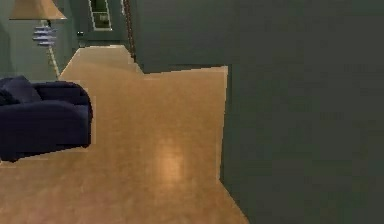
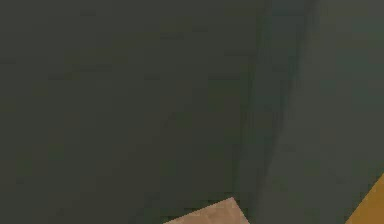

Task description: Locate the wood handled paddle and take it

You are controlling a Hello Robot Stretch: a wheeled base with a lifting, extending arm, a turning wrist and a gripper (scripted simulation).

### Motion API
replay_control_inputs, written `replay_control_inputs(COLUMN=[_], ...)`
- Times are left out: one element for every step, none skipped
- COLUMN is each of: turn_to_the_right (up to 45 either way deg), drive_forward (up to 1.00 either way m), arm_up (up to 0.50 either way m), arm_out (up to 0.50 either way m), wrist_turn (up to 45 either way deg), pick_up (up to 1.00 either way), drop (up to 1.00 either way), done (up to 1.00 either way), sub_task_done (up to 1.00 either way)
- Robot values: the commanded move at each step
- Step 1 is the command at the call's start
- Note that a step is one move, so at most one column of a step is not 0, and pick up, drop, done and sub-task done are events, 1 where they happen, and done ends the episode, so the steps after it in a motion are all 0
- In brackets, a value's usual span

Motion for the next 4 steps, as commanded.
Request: replay_control_inputs(turn_to_the_right=[-3.0,0.0,0.0,-45.0], drive_forward=[0.0,1.0,0.5,0.0], arm_up=[0.0,0.0,0.0,0.0], arm_out=[0.0,0.0,0.0,0.0], wrist_turn=[0.0,0.0,0.0,0.0], pick_up=[0.0,0.0,0.0,0.0], drop=[0.0,0.0,0.0,0.0], done=[0.0,0.0,0.0,0.0], sub_task_done=[0.0,0.0,0.0,0.0])
